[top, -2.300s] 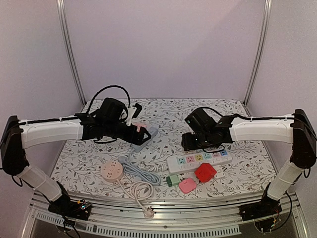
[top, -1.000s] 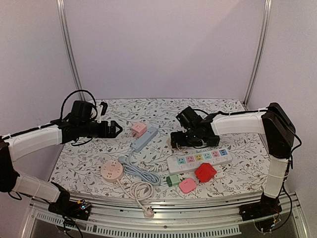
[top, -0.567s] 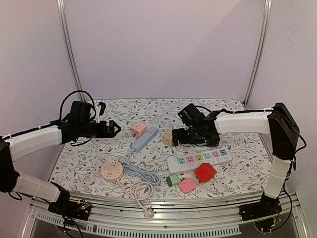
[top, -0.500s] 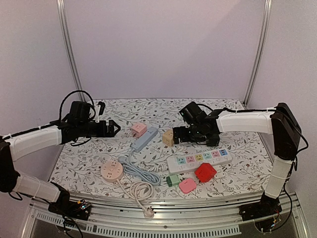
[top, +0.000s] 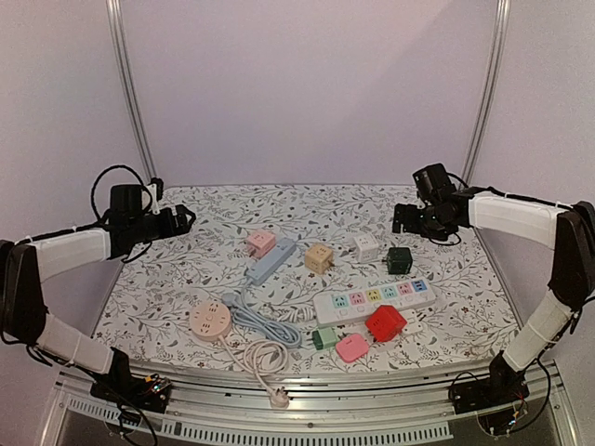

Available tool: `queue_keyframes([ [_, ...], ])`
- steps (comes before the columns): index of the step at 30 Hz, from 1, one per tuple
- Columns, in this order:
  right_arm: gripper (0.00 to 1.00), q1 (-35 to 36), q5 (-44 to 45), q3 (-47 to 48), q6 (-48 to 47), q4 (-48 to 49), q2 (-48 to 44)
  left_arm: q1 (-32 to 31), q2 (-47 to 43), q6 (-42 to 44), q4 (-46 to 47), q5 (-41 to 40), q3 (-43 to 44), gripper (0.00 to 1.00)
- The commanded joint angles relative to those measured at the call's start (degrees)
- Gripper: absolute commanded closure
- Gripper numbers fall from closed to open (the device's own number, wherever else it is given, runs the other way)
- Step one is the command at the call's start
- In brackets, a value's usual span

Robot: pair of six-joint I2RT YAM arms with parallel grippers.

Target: Pull the plug off the socket

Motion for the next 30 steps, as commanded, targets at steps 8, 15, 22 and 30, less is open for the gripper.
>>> queue_keyframes([
  [8, 0.01, -18.8, -2.9, -15.0, -9.0, 12.8, -12.8, 6.3, 0.5, 7.9, 13.5, -6.4, -4.2, 0.0],
  [15, 0.01, -22.2, -2.0, -26.4, -15.8, 28.9, -18.5, 6.3, -2.0, 11.0, 23.8, -10.0, -11.3, 0.0],
  [22, 0.01, -22.5, -0.3, -37.5, -18.1, 44.3, -21.9, 6.3, -3.2, 11.4, 23.8, -15.3, -13.6, 0.01],
  [30, 0.01, -22.5, 0.0, -42.0, -17.7, 51.7, -21.7, 6.3, -2.7, 11.9, 34.6, -16.1, -20.1, 0.01],
])
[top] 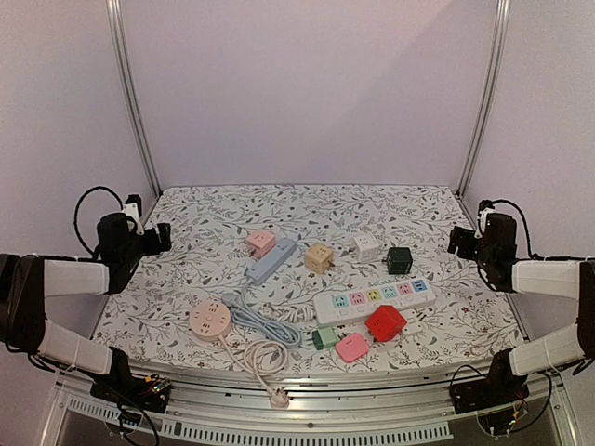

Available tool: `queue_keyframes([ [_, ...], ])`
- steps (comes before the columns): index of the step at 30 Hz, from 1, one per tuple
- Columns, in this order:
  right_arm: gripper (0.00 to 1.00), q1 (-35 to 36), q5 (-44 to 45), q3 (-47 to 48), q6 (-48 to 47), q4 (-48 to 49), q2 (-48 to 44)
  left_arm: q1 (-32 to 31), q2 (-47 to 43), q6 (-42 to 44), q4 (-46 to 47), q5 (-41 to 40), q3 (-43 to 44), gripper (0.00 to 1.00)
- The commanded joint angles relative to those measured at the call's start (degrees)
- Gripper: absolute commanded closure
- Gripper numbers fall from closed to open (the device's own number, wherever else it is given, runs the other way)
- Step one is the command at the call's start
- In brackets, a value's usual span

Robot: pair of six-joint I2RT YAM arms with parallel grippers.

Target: Pull the plug off the socket

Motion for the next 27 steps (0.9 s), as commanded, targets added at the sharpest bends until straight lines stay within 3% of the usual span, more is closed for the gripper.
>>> queue_keyframes([
  [1, 0.01, -0.2, 1.0, -2.3, -0.7, 8.8, -0.5, 0.4, 0.7, 1.8, 8.6, -1.5, -3.1, 0.0],
  [15, 0.01, -0.2, -0.6, -2.1, -0.9, 14.0, 5.4, 0.4, 7.8, 2.8, 20.2, 0.0, -5.4, 0.01],
  [27, 0.01, -0.2, -0.7, -1.9, -0.9, 13.9, 5.5, 0.4, 7.0, 2.4, 19.8, -1.2, -5.7, 0.01],
])
